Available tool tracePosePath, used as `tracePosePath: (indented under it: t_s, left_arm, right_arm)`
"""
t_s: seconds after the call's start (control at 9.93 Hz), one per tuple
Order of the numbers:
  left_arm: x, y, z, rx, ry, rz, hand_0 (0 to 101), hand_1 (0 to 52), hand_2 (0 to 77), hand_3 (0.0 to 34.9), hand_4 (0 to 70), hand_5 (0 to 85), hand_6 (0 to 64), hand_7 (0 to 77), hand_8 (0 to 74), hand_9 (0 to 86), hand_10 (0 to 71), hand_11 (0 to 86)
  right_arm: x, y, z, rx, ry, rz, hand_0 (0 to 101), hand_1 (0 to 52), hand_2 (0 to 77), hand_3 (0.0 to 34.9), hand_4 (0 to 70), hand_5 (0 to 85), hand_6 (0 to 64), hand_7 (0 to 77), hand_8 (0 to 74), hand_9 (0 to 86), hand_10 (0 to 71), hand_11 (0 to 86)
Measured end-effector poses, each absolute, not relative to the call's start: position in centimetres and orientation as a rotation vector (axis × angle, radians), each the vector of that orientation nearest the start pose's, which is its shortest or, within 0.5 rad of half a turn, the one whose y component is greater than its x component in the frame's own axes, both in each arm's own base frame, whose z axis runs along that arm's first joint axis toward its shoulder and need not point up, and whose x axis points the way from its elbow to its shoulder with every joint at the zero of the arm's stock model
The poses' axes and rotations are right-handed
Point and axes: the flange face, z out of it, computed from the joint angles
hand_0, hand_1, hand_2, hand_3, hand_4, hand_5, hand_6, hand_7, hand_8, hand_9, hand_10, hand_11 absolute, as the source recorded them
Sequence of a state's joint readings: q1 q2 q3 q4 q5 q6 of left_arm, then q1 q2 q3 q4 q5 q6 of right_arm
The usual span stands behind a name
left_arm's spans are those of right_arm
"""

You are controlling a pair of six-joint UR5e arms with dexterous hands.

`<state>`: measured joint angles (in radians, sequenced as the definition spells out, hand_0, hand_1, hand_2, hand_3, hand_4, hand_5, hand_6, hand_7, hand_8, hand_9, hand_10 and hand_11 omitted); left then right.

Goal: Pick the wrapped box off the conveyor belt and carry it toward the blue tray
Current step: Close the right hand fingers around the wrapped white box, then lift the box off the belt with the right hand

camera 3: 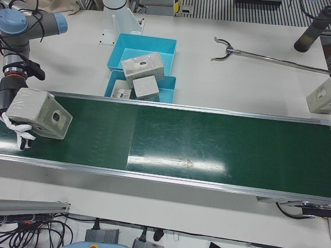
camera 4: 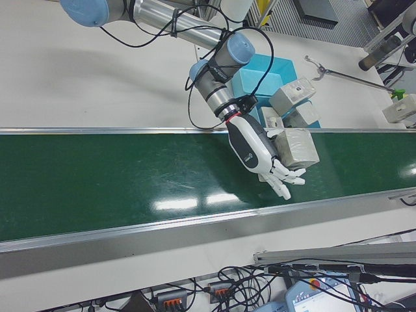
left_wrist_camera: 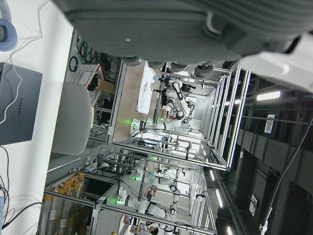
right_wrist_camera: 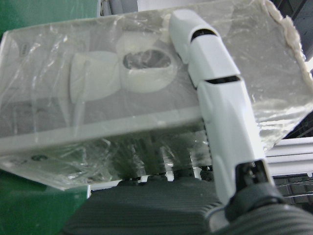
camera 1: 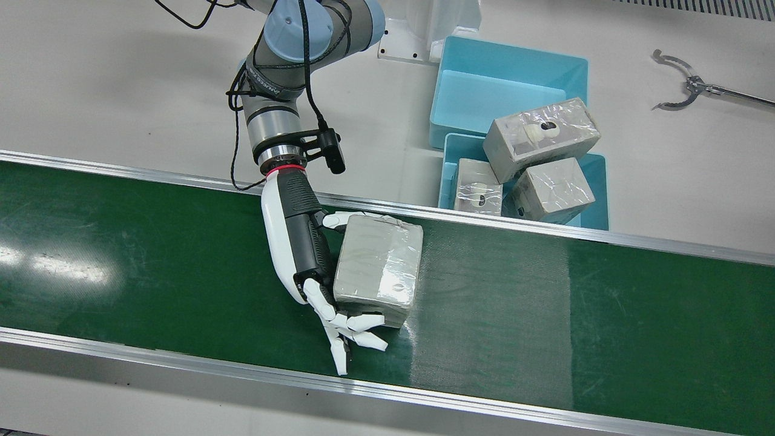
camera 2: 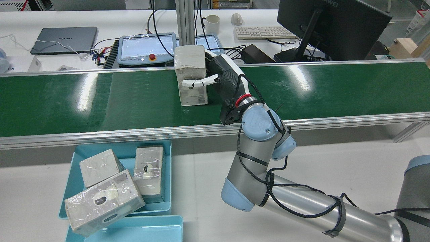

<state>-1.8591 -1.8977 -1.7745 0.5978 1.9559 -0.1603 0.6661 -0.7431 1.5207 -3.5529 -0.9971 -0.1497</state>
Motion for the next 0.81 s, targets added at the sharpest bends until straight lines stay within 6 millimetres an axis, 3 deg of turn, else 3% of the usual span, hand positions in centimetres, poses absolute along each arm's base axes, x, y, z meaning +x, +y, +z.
tracePosePath:
  t_s: [0.1, 0.2, 0.3, 0.4, 0.5, 0.6, 0.71, 0.81]
  left_arm:
    - [-25.1, -51.0, 47.2, -0.310, 2.174, -2.335, 0, 0.0, 1.1, 0.0, 0.0, 1.1, 0.0, 0.5, 0.5, 0.5, 0.5, 0.5]
    - [-25.1, -51.0, 47.2, -0.310, 2.174, -2.335, 0, 0.0, 0.5, 0.0, 0.0, 1.1, 0.5, 0.5, 0.5, 0.5, 0.5, 0.5]
    - [-25.1, -51.0, 47.2, -0.310, 2.174, -2.335, 0, 0.0, 0.5, 0.0, 0.0, 1.1, 0.5, 0.5, 0.5, 0.5, 0.5, 0.5]
    - [-25.1, -51.0, 47.2, -0.310, 2.174, -2.335, 0, 0.0, 0.5, 0.0, 0.0, 1.1, 0.5, 0.5, 0.5, 0.5, 0.5, 0.5]
    - [-25.1, -51.0, 47.2, -0.310, 2.174, -2.335, 0, 0.0, 0.5, 0.0, 0.0, 1.1, 0.5, 0.5, 0.5, 0.5, 0.5, 0.5]
    - [-25.1, -51.0, 47.2, -0.310, 2.174, -2.335, 0, 0.0, 0.5, 0.0, 0.0, 1.1, 0.5, 0.5, 0.5, 0.5, 0.5, 0.5]
    - [-25.1, -51.0, 47.2, -0.310, 2.174, -2.335, 0, 0.0, 0.5, 0.0, 0.0, 1.1, 0.5, 0.5, 0.5, 0.5, 0.5, 0.5]
    - [-25.1, -51.0, 47.2, -0.310, 2.174, -2.335, 0, 0.0, 0.5, 0.0, 0.0, 1.1, 0.5, 0.5, 0.5, 0.5, 0.5, 0.5]
  right_arm:
    - [-43.8, -58.4, 23.6, 0.466, 2.612, -1.936, 55, 24.0, 19.1, 0.0, 13.6, 37.1, 13.6, 18.5, 8.7, 2.2, 7.1, 10.4]
    - [-43.6, -58.4, 23.6, 0.460, 2.609, -1.944, 53, 19.1, 27.3, 0.0, 20.7, 47.5, 27.8, 32.7, 18.0, 12.0, 16.4, 20.2]
    - [-43.4, -58.4, 23.3, 0.451, 2.605, -1.959, 53, 9.8, 34.9, 0.0, 20.7, 47.5, 27.8, 32.7, 26.7, 21.3, 25.6, 28.4]
    - [-43.3, -58.4, 22.9, 0.446, 2.603, -1.968, 51, 6.0, 38.2, 0.0, 24.0, 50.7, 31.6, 35.5, 36.0, 30.5, 33.8, 35.5]
    - [-43.1, -58.5, 21.8, 0.449, 2.605, -1.960, 51, 6.0, 36.0, 0.0, 26.7, 53.5, 34.9, 38.2, 43.6, 38.2, 38.7, 38.7]
    - [-42.8, -58.4, 20.4, 0.460, 2.611, -1.936, 49, 2.7, 31.6, 0.0, 28.4, 55.1, 38.2, 42.5, 50.2, 43.6, 45.3, 45.3]
    - [-42.4, -58.1, 18.5, 0.474, 2.616, -1.907, 47, 0.5, 6.5, 0.0, 32.2, 61.1, 43.6, 49.6, 57.8, 52.9, 54.5, 56.2]
    - [-42.0, -57.7, 16.9, 0.487, 2.621, -1.879, 47, 0.5, 6.5, 0.0, 32.2, 61.1, 43.6, 49.6, 57.8, 52.9, 54.5, 56.2]
